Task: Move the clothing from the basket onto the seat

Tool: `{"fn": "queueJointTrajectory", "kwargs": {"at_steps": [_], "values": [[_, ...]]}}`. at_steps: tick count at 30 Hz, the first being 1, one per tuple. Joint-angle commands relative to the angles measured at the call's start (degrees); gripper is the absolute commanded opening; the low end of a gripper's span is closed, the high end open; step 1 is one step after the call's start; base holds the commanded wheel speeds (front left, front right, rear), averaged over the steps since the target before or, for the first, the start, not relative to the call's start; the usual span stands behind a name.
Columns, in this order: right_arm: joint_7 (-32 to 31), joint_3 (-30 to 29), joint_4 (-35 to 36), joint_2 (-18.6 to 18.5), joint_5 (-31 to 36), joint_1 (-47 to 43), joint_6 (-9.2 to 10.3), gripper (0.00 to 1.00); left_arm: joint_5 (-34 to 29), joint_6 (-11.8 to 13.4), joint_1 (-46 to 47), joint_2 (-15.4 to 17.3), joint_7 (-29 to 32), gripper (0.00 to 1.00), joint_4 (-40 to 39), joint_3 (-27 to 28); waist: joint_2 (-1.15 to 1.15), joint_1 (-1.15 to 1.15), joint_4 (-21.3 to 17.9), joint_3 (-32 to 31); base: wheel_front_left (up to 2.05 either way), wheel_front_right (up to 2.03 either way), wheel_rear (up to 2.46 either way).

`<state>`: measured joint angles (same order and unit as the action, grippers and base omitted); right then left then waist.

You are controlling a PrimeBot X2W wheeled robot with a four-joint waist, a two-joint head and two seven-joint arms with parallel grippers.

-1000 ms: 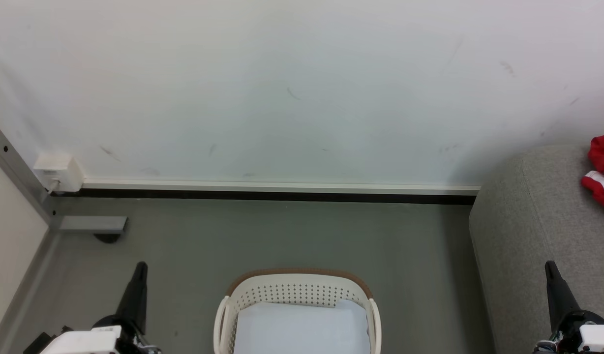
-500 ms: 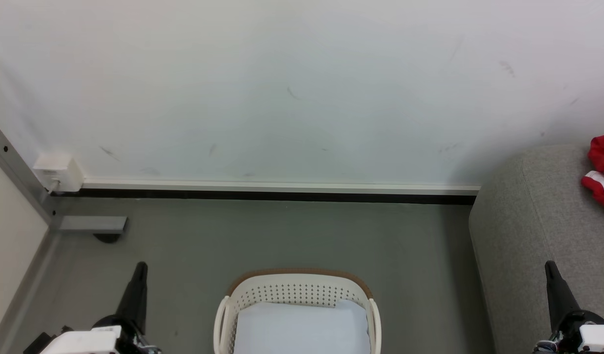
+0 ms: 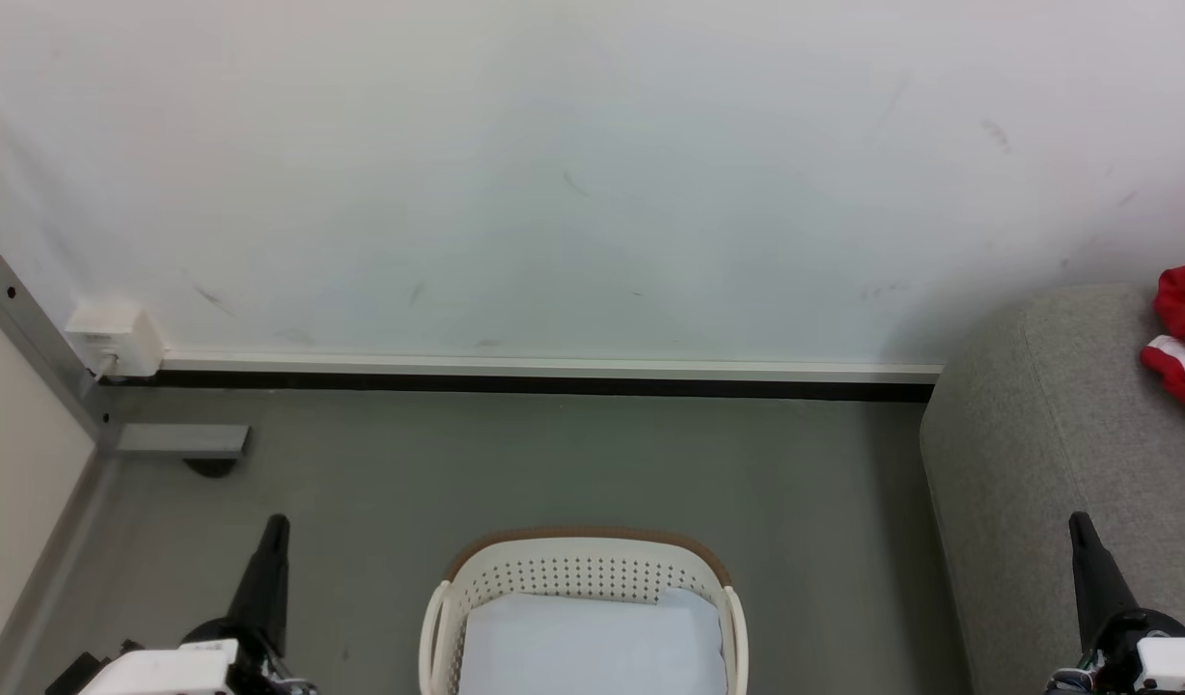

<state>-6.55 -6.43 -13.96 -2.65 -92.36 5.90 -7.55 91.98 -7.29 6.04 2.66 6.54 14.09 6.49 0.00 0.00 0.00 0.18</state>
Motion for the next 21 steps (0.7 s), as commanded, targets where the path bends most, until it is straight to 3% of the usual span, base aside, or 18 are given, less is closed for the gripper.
{"fn": "queueJointTrajectory", "kwargs": {"at_steps": [1, 21], "values": [[-0.2, -0.2, -0.2, -0.4, -0.1, 0.7, 0.12, 0.00, 0.8, -0.4, 0.4, 0.4, 0.2, 0.00, -0.2, 0.2, 0.00, 0.00, 0.0, 0.0, 0.00, 0.00, 0.00], [-0.2, -0.2, -0.2, -0.4, -0.1, 0.7, 0.12, 0.00, 0.8, -0.4, 0.4, 0.4, 0.2, 0.00, -0.2, 0.2, 0.00, 0.00, 0.0, 0.0, 0.00, 0.00, 0.00]]}}
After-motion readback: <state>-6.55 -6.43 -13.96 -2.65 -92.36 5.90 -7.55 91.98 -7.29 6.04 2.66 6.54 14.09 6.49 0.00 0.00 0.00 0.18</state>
